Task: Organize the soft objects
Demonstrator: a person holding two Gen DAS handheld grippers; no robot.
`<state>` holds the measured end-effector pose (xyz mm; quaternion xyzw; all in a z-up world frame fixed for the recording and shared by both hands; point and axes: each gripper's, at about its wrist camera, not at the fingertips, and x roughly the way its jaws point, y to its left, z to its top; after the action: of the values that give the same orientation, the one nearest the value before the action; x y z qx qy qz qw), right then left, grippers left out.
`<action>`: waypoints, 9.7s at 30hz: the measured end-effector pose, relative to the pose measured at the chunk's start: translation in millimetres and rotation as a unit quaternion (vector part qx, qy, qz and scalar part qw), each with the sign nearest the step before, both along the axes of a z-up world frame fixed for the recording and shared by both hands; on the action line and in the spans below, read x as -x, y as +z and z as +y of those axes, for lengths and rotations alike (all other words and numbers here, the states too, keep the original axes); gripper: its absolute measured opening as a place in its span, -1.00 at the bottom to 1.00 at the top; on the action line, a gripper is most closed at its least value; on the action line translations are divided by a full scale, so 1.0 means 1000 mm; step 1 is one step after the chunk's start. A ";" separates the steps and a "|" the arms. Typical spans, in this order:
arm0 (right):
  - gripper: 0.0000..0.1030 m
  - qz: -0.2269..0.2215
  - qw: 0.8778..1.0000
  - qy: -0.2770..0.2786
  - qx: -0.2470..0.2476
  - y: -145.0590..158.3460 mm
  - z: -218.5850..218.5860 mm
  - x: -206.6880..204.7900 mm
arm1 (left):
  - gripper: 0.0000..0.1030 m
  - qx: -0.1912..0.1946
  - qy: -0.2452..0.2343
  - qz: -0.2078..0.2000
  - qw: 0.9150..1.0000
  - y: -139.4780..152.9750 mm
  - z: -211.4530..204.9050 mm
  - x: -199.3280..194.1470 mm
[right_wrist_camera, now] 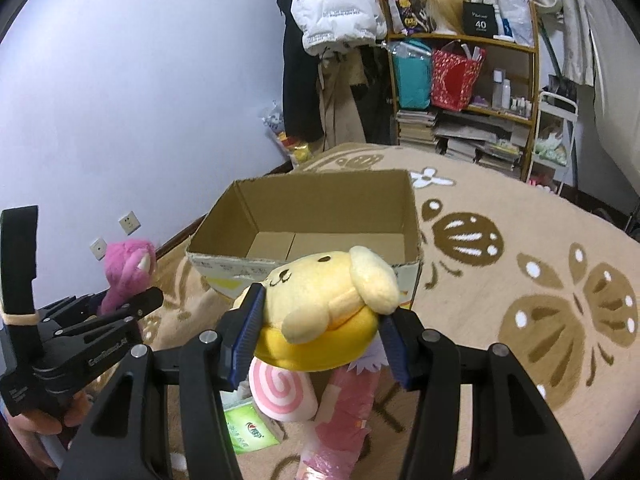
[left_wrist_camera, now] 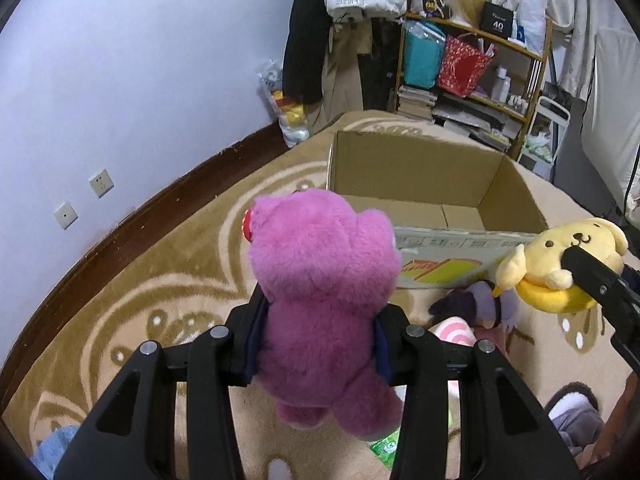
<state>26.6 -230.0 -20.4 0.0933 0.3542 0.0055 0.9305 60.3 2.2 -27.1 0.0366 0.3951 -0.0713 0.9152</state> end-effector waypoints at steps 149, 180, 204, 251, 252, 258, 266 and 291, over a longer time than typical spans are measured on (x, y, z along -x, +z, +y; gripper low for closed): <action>1.00 0.035 0.999 -0.015 -0.039 -0.014 -0.004 0.010 | 0.99 -0.042 -0.018 0.052 0.998 -0.007 -0.014 -0.006; 1.00 0.195 0.977 0.032 -0.085 -0.113 0.018 -0.035 | 0.98 -0.044 -0.037 0.172 0.983 -0.075 -0.026 -0.060; -0.21 0.223 0.967 0.069 -0.101 -0.133 0.029 -0.049 | 0.98 -0.061 -0.077 0.229 0.969 -0.113 -0.042 -0.063; -0.35 0.137 0.981 0.038 -0.132 -0.083 -0.009 -0.018 | 0.28 -0.063 -0.052 0.169 0.982 -0.130 -0.058 -0.047; -0.35 0.136 0.981 0.036 -0.137 -0.082 -0.011 -0.017 | 0.28 -0.066 -0.050 0.161 0.984 -0.127 -0.058 -0.043; -0.26 0.160 0.974 0.023 -0.161 -0.086 -0.016 -0.012 | 0.29 -0.060 -0.041 0.131 0.989 -0.097 -0.051 -0.027; -0.24 0.188 0.966 0.010 -0.179 -0.101 -0.019 -0.011 | 0.29 -0.050 -0.025 0.104 0.993 -0.054 -0.037 -0.020; -0.20 0.197 0.965 -0.002 -0.174 -0.086 -0.020 0.002 | 0.29 -0.050 -0.009 0.031 0.998 -0.030 -0.031 -0.007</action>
<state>24.2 -249.5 -106.1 0.2538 0.5241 0.0470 0.8116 67.1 -28.8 -57.5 0.0838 0.4255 -0.0609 0.8990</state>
